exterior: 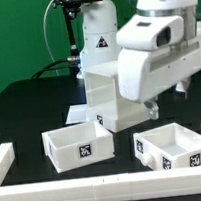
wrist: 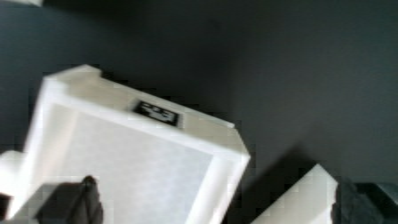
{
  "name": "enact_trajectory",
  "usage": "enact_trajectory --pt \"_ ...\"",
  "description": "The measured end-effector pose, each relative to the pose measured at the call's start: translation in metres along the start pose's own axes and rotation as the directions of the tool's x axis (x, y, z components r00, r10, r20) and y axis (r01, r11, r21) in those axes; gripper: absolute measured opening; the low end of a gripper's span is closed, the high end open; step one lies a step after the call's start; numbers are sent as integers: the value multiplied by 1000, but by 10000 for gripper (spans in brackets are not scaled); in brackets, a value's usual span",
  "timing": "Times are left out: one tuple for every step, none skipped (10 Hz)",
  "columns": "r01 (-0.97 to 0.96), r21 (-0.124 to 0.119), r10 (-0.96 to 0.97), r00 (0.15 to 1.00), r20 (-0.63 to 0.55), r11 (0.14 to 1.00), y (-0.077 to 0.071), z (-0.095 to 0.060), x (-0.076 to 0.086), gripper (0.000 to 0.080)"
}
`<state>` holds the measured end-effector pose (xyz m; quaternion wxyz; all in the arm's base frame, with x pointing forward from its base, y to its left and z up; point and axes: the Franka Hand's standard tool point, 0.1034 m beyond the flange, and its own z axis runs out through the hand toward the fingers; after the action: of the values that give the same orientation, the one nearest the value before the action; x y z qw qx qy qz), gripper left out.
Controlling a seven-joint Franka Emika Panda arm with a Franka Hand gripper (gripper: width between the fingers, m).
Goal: Assemble drawer
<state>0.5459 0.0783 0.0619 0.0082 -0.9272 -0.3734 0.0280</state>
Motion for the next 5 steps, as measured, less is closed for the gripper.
enact_trajectory --pt "1 4 -1 1000 -2 1000 0 9 3 650" --pt "3 9 -3 1000 -1 1000 0 15 8 650" --pt "7 11 -7 1000 -3 1000 -1 18 13 650" --pt "9 12 -9 1000 -5 1000 -2 21 18 650" --pt "10 13 -10 1000 -7 1000 -1 23 21 650"
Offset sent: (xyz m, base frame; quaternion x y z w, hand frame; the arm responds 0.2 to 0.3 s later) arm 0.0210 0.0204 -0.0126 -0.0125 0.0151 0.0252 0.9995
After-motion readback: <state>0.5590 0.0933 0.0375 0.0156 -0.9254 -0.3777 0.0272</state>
